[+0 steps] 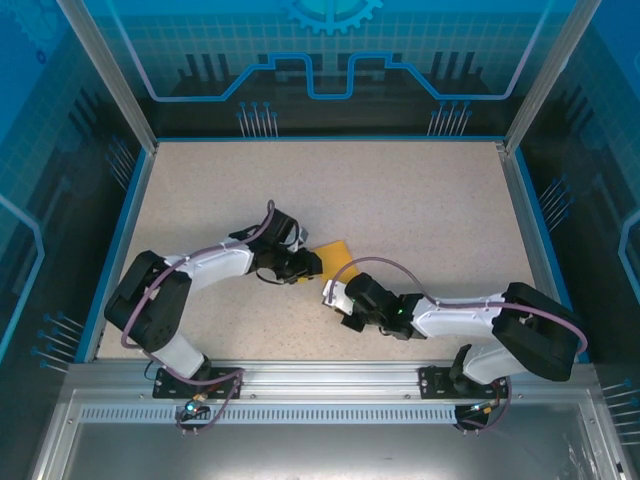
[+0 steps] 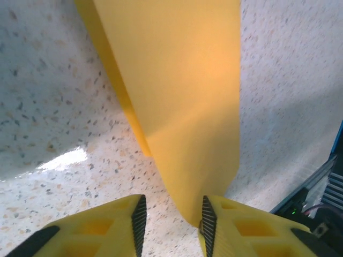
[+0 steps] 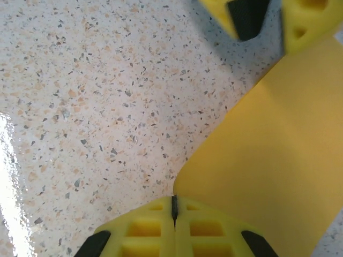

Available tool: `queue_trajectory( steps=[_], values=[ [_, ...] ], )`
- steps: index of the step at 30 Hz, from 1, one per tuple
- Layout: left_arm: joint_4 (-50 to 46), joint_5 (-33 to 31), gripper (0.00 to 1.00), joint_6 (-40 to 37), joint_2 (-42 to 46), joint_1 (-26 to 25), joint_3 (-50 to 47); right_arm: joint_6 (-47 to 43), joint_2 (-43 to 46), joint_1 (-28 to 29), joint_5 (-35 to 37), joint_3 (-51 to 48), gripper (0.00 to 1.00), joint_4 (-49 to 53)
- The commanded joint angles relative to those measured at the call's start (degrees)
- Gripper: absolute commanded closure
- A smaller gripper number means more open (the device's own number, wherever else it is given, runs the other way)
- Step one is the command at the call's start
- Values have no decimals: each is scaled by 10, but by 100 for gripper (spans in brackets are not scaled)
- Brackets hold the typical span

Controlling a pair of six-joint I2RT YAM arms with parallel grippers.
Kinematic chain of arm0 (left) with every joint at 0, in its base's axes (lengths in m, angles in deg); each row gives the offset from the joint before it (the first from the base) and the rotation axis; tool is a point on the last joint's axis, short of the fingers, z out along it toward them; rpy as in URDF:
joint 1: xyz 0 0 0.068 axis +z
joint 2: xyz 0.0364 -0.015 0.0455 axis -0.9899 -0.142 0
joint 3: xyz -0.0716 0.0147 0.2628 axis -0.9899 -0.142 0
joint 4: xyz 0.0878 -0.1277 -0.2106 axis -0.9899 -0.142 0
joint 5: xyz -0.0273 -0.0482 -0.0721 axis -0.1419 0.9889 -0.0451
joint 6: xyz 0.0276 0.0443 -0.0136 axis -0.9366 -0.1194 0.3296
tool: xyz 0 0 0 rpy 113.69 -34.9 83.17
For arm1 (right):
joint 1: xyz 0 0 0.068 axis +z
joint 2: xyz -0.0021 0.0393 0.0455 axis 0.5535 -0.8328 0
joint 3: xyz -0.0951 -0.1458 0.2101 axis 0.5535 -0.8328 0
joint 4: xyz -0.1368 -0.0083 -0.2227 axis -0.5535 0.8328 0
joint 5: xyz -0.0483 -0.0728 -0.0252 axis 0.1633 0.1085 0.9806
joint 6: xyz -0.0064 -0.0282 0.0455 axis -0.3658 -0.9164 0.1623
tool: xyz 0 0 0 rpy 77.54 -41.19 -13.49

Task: Fold a paper plane with a square sheet of paper (fold left side to right side)
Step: Third fold the triangle at the center of the table.

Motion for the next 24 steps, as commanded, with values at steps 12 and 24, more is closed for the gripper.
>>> queue_trajectory(
  steps=[12, 24],
  values=[
    [-30, 50, 90, -77, -221, -2, 210, 64, -34, -61, -161, 56, 100, 45],
    [-43, 40, 95, -96, -284, -17, 225, 95, -62, -170, -321, 79, 100, 58]
  ],
)
